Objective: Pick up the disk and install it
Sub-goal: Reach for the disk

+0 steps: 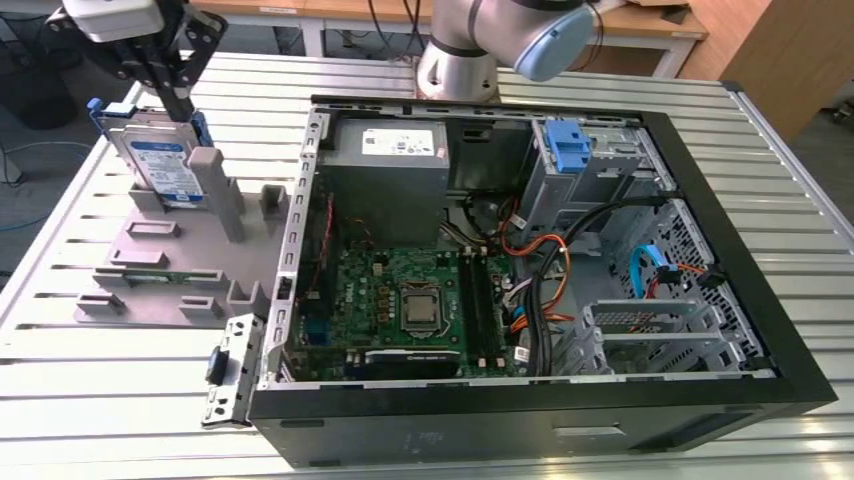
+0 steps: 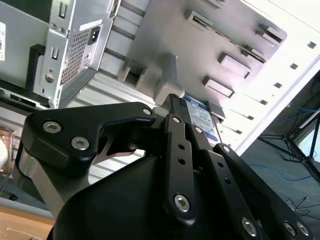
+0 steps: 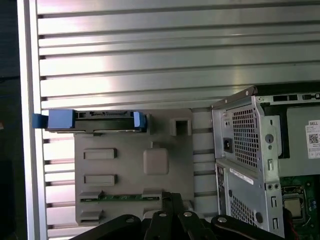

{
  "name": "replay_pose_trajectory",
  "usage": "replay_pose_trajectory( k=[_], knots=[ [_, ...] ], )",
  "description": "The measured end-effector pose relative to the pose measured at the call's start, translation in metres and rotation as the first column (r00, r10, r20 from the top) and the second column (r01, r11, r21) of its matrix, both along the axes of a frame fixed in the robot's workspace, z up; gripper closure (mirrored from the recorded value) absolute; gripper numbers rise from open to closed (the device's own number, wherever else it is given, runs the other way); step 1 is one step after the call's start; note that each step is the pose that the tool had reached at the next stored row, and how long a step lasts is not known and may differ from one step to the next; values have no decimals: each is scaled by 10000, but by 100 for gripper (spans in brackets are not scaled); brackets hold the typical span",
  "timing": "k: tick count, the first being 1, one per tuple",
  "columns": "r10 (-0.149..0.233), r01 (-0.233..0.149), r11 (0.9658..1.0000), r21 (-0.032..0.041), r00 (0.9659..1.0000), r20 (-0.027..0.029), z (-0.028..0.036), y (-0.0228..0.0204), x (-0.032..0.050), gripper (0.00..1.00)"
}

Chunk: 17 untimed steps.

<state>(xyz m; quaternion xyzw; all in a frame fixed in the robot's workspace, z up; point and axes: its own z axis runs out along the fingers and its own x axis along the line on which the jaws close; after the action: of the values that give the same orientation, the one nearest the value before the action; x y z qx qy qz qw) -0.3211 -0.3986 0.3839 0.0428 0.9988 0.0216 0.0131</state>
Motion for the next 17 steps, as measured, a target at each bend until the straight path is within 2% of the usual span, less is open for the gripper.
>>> replay_pose_trajectory(
  k=[3, 7, 17],
  knots=[
    [-21, 21, 10000, 1, 10000, 1, -14, 11, -78, 89],
    [-56, 56, 10000, 2, 10000, 2, -34, 52, -166, 89],
    [-107, 107, 9999, 1, 9999, 1, -91, 221, -318, 89]
  ],
)
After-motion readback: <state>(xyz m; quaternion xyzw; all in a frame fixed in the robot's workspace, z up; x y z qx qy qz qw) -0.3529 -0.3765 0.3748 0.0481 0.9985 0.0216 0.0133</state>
